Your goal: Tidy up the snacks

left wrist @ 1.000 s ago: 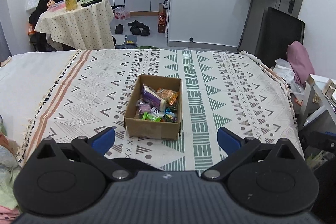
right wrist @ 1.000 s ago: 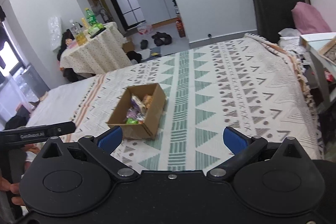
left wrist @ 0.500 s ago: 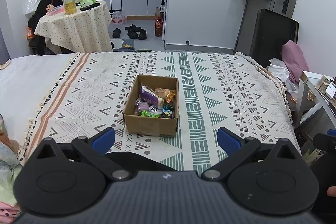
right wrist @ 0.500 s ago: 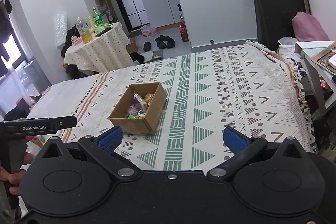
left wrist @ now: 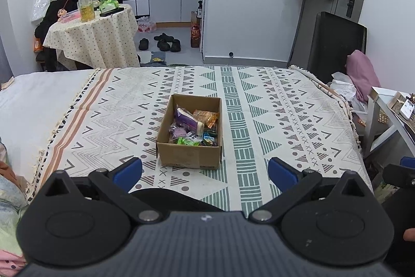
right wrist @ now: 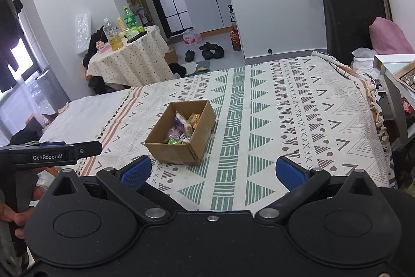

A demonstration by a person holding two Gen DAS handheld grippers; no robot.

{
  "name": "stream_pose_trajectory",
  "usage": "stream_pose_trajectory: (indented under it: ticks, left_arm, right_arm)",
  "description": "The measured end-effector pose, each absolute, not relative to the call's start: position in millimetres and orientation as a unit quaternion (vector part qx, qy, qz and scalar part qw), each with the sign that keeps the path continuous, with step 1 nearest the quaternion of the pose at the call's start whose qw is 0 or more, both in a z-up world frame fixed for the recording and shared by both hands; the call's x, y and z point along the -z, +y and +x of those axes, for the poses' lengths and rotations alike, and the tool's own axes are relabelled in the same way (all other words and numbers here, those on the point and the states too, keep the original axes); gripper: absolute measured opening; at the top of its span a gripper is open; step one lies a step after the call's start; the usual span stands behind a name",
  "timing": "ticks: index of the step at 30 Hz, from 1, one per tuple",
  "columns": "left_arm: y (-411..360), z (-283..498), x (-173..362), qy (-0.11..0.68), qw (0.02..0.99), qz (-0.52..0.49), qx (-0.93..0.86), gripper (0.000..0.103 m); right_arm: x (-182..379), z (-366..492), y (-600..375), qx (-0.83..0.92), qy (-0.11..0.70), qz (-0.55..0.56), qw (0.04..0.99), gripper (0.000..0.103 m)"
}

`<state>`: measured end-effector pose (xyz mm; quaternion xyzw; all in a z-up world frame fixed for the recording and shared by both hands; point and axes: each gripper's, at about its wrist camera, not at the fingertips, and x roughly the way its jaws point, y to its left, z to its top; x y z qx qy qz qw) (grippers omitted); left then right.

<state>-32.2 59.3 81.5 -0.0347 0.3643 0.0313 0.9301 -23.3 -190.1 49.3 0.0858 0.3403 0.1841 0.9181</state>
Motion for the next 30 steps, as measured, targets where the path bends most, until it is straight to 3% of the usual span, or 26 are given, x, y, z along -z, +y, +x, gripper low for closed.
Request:
stream_pose_trajectory:
  ticks: [30]
  left_arm:
    - [54.9,-31.9,-83.3,0.362,0.932,-0.029,-0.019,0.103]
  right_arm:
    - [-47.2,-19.8,-191.6,-0.194,0.346,0.094,0.913,0.103]
